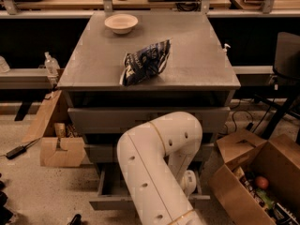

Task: Open bottom drawer

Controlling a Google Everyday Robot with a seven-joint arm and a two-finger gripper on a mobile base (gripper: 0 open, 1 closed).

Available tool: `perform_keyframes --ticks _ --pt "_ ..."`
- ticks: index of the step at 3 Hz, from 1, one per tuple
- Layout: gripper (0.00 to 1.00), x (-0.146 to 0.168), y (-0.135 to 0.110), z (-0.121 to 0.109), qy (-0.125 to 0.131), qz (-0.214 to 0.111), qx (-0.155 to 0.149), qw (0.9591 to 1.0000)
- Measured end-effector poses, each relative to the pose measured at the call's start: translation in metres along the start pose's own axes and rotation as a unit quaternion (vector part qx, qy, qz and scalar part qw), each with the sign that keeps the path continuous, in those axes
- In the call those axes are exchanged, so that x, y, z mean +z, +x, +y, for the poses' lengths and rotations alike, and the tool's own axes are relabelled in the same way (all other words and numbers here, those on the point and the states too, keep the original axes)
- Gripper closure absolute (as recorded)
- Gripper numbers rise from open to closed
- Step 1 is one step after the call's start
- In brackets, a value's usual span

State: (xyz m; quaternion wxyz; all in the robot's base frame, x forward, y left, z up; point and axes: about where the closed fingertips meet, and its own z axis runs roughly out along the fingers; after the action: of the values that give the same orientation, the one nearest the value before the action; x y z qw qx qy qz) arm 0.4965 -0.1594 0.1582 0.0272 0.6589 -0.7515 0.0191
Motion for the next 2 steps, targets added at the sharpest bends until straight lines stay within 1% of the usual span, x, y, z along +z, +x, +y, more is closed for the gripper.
perform_keyframes --ticks 2 --pt "1.00 0.0000 0.0000 0.0000 0.000 0.000 0.000 1.0000"
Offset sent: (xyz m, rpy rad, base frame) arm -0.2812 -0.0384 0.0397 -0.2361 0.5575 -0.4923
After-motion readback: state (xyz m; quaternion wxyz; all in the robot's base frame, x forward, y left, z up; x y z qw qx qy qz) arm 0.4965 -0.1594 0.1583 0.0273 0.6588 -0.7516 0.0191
